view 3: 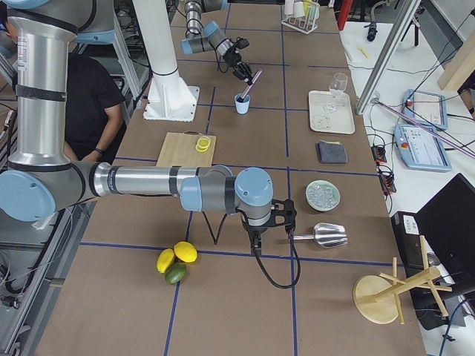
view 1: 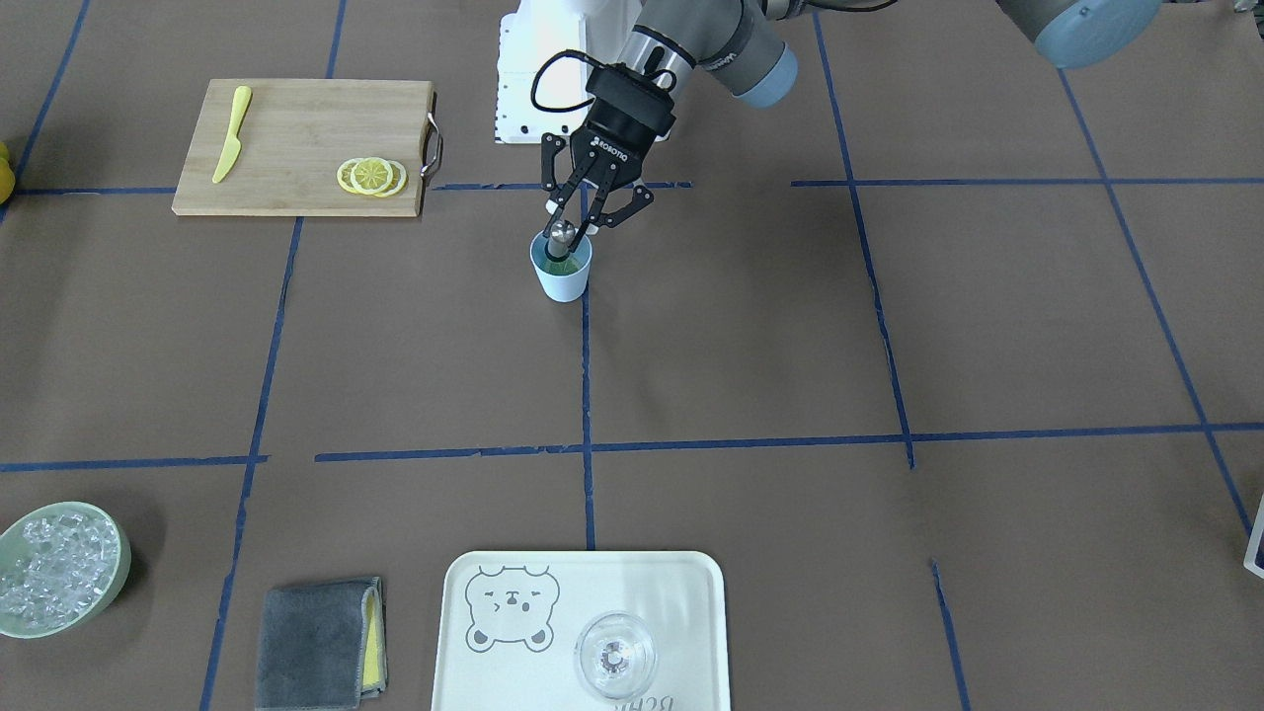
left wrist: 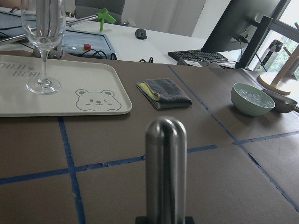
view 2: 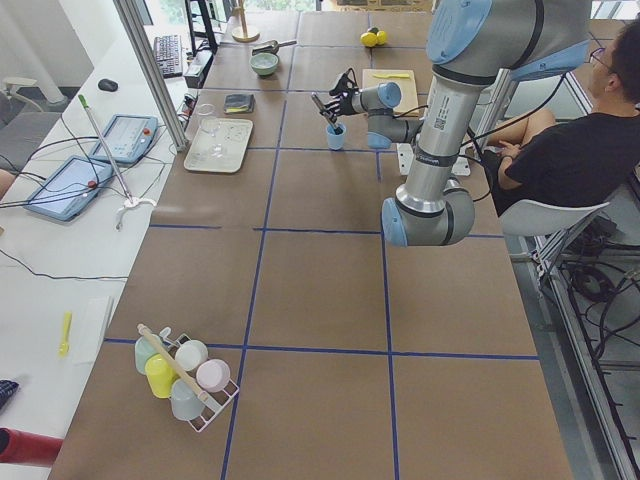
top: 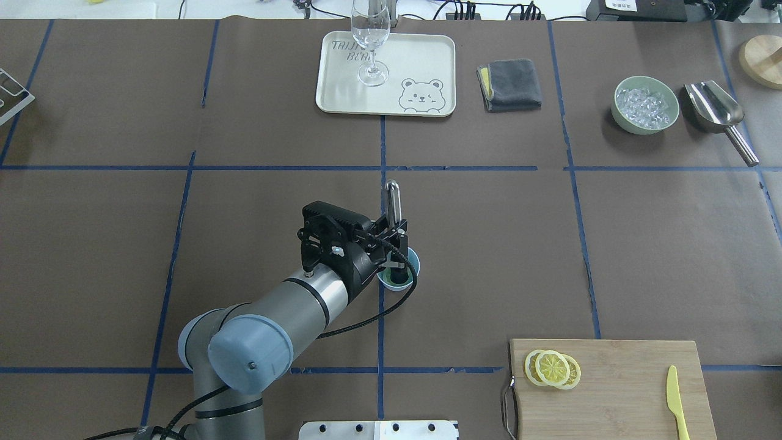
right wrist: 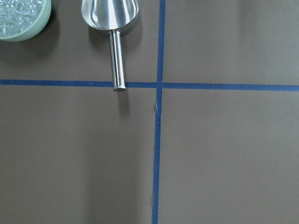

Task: Squeeze lemon into cup
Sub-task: 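Lift the metal stick out of the cup and carry it back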

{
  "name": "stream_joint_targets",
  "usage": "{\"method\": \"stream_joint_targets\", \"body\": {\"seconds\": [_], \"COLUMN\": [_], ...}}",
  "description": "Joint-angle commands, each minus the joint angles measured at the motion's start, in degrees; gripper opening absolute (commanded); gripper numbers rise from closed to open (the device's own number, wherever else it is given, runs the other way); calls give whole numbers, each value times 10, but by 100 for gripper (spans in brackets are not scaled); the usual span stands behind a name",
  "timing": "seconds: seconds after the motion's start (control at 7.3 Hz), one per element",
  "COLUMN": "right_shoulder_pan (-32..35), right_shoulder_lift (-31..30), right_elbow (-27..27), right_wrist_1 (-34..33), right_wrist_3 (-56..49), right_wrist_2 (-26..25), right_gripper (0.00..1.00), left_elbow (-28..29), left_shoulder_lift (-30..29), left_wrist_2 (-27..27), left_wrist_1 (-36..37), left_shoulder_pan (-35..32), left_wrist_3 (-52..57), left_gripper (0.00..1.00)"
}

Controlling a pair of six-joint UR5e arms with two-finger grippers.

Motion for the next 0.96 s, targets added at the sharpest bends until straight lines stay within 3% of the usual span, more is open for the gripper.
{"method": "stream_joint_targets", "body": {"seconds": [0.0,0.27,0.41,0.69,0.82], "right_shoulder_pan": [0,0,0,0,0], "right_shoulder_lift": [0,1,2,4,4], "right_elbow": [1,2,4,7,7], "right_wrist_1": [0,1,1,0,0], "right_wrist_3": [1,1,1,9,9], "right_wrist_2": [0,0,-1,-1,-2], "right_gripper": [100,100,100,100,100], "left_elbow": [-45,-63,-81,-145,-159], "left_shoulder_lift": [1,12,47,75,76], "left_wrist_2": [-3,-114,-142,-239,-261], "left_wrist_1": [3,5,20,174,251], "left_shoulder_pan": [-22,-91,-112,-159,-172], "left_wrist_3": [50,50,49,36,-4], "left_gripper": [0,0,0,0,0]}}
